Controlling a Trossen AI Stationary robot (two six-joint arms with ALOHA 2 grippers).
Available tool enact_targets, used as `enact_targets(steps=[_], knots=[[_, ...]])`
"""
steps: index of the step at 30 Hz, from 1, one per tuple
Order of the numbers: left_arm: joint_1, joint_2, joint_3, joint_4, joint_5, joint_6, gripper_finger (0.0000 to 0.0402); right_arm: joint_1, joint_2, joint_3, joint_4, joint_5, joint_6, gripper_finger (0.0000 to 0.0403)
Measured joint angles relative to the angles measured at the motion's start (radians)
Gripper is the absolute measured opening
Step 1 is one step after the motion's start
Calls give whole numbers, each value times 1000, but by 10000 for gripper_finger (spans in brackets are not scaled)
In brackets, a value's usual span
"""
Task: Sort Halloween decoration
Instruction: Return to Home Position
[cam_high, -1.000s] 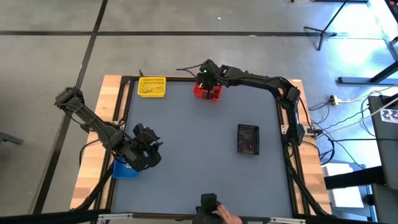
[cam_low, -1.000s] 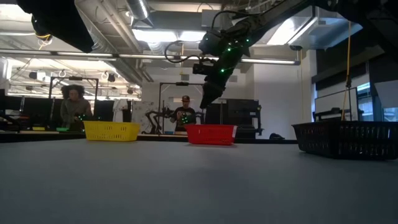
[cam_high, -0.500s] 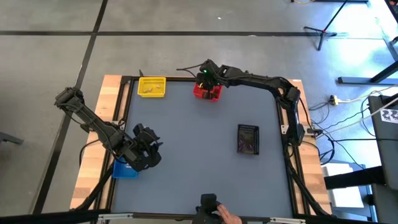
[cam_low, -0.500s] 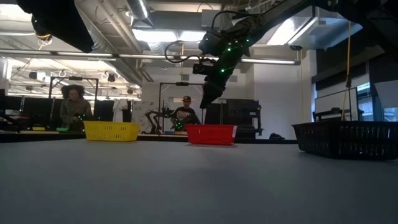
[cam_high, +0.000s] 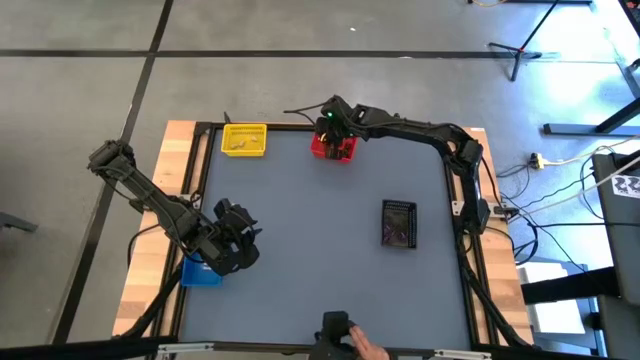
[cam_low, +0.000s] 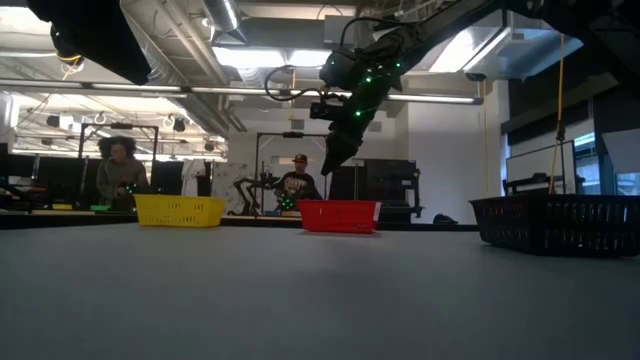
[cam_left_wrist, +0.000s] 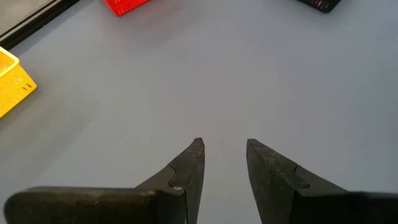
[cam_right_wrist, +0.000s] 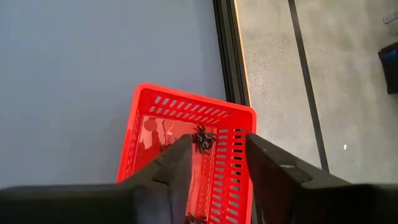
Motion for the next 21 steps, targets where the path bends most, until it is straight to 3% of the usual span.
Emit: enact_targets(steps=[8, 21], knots=[[0, 0, 0, 0, 0, 0, 111, 0, 0, 0, 0, 0, 0, 187], [0, 0, 0, 0, -51, 1, 111, 1, 0, 0, -9, 0, 0, 182]])
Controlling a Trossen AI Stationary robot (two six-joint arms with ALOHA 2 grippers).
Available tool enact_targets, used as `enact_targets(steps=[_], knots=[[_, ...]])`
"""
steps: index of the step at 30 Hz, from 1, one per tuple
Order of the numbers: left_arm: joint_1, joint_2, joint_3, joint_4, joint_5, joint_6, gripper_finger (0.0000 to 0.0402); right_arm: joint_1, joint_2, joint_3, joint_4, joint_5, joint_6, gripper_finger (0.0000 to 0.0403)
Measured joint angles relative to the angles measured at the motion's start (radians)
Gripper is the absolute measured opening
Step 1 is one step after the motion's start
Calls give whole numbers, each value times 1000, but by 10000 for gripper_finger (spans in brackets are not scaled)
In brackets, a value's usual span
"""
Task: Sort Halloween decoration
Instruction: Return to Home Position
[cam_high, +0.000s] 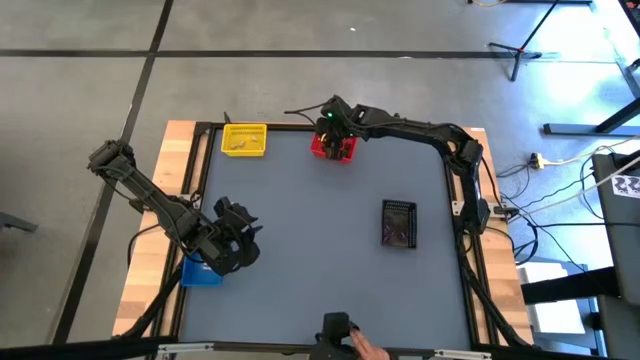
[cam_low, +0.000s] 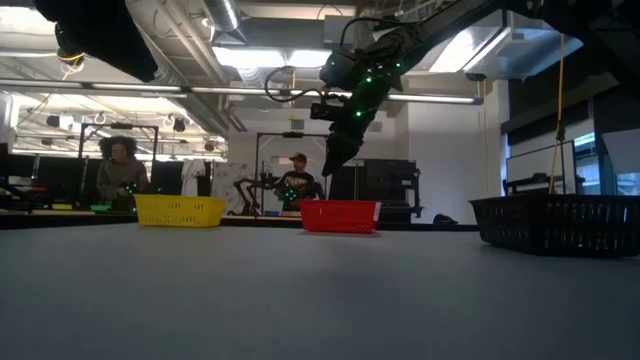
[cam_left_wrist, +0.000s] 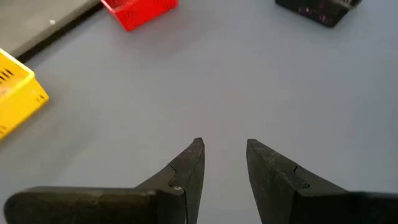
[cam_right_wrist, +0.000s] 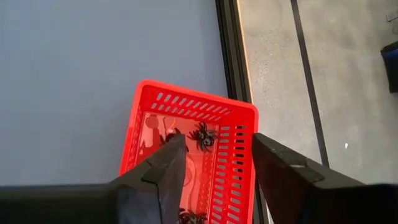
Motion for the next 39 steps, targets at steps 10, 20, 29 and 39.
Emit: enact_targets(steps=[10, 20, 29, 39], knots=[[60, 0, 0, 109, -86, 249, 111, 8, 0, 12, -104, 0, 0, 75], [301, 0, 0, 521, 112, 868, 88, 96, 1, 213, -291, 8, 1, 7], [488, -19, 0, 820, 357, 1196, 7, 213, 0, 512, -556, -16, 1, 2], [649, -199, 1, 829, 529, 1264, 0, 264, -157, 638, -735, -163, 32, 1]])
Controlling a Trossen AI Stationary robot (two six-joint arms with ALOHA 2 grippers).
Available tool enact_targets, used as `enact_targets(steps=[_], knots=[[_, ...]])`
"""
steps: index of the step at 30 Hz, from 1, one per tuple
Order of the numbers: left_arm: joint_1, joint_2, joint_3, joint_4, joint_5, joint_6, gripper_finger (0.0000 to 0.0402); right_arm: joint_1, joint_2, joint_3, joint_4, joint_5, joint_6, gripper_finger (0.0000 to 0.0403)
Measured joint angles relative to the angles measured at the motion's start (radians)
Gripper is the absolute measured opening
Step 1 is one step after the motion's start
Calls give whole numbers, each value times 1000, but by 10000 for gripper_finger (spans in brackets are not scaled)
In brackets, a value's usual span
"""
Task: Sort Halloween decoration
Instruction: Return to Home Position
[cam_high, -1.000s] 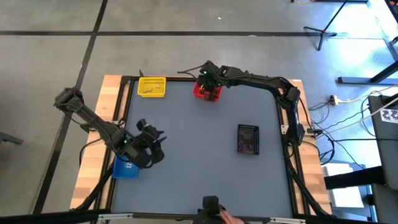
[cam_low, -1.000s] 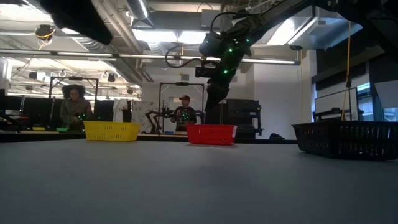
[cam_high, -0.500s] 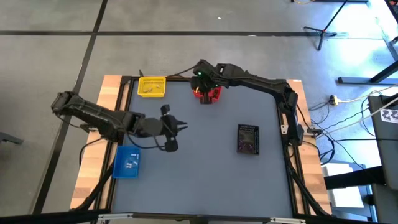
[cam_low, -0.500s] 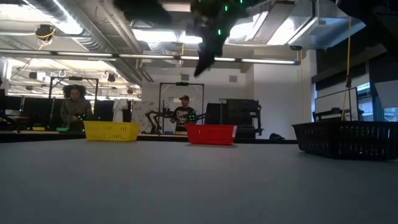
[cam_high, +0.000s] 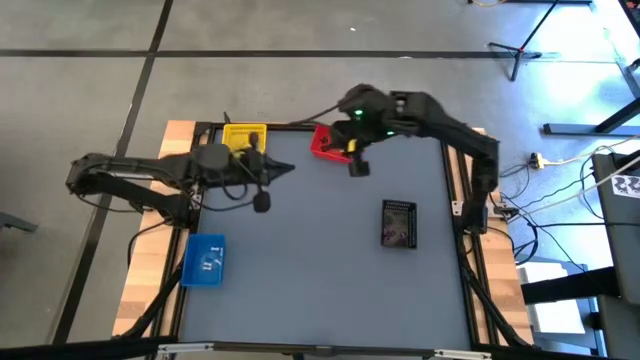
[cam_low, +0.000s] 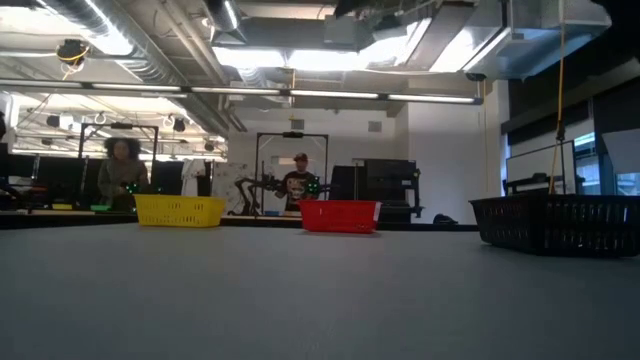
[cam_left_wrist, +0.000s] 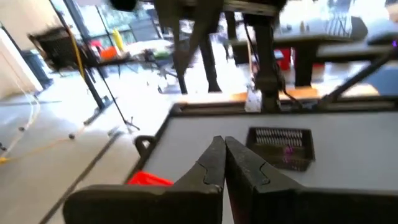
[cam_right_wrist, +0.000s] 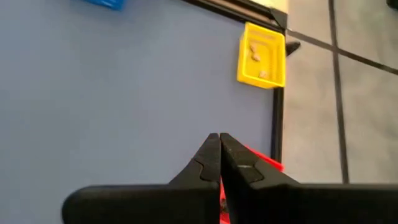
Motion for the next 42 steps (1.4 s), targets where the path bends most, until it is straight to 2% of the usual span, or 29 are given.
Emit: enact_targets(steps=[8, 15, 22, 27, 34, 42], knots=[[28, -164, 1, -142, 16, 16, 0, -3, -126, -1, -109, -248, 2, 0], [28, -239, -32, -220, 16, 12, 0, -2, -162, -2, -196, -267, 52, 0], [28, -377, -223, -156, 16, -14, 0, -2, -193, -42, -243, -276, 56, 0], [28, -506, -384, -85, 16, -44, 0, -2, -324, -298, -124, -276, 68, 0], [28, -681, -540, -49, 16, -45, 0, -3, -617, -847, 269, -274, 140, 0], [28, -851, -655, -34, 16, -36, 0, -3, -933, -1325, 612, -276, 291, 0]])
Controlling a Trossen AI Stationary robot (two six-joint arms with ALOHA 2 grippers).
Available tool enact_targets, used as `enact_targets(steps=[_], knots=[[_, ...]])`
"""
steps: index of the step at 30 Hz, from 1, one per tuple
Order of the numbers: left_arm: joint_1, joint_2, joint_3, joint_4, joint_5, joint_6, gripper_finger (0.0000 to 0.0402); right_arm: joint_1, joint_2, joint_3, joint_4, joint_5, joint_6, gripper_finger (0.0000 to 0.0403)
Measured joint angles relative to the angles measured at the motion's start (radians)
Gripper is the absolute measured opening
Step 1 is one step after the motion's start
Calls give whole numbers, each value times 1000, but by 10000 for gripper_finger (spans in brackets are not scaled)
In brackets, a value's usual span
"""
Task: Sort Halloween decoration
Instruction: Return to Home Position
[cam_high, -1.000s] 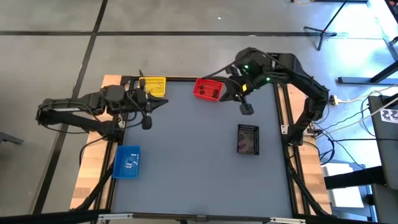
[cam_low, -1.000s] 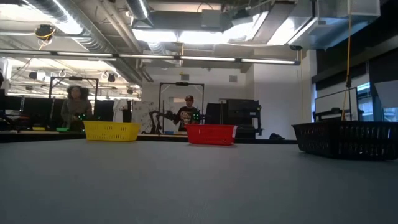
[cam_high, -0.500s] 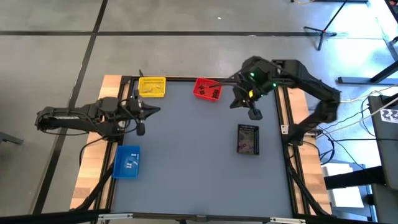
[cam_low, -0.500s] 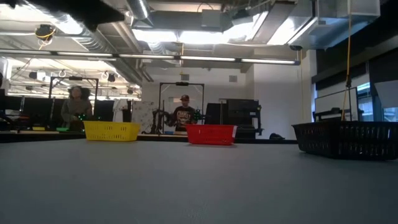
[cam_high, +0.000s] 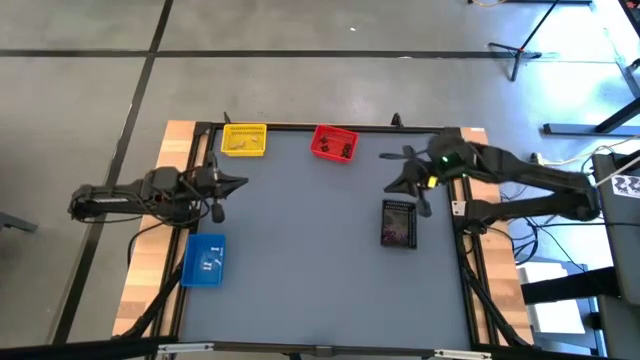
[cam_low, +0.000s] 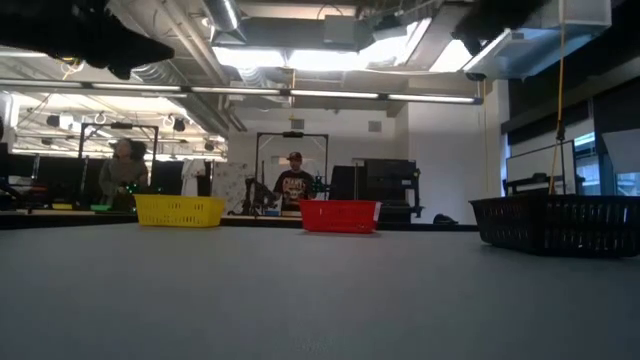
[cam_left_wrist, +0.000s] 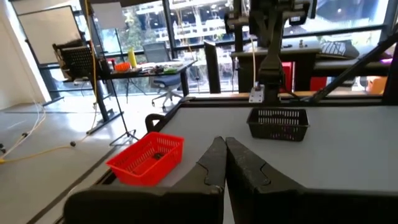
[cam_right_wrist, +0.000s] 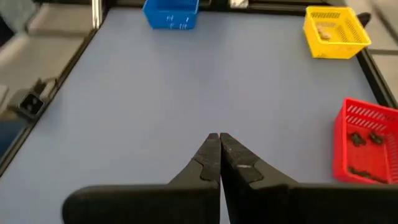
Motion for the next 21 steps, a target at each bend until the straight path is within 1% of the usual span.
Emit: enact_targets(steps=[7, 10, 16, 21], knots=[[0, -104, -76, -1, 5, -15, 0, 0, -284, -349, 236, 10, 133, 0], [0, -137, -110, 1, 7, -34, 0, 0, -413, -463, 327, 27, 181, 0], [0, -173, -168, 14, 9, -62, 0, 0, -654, -638, 374, 56, 279, 0], [0, -173, -207, 24, 53, -93, 0, 0, -832, -733, 374, 80, 331, 0]])
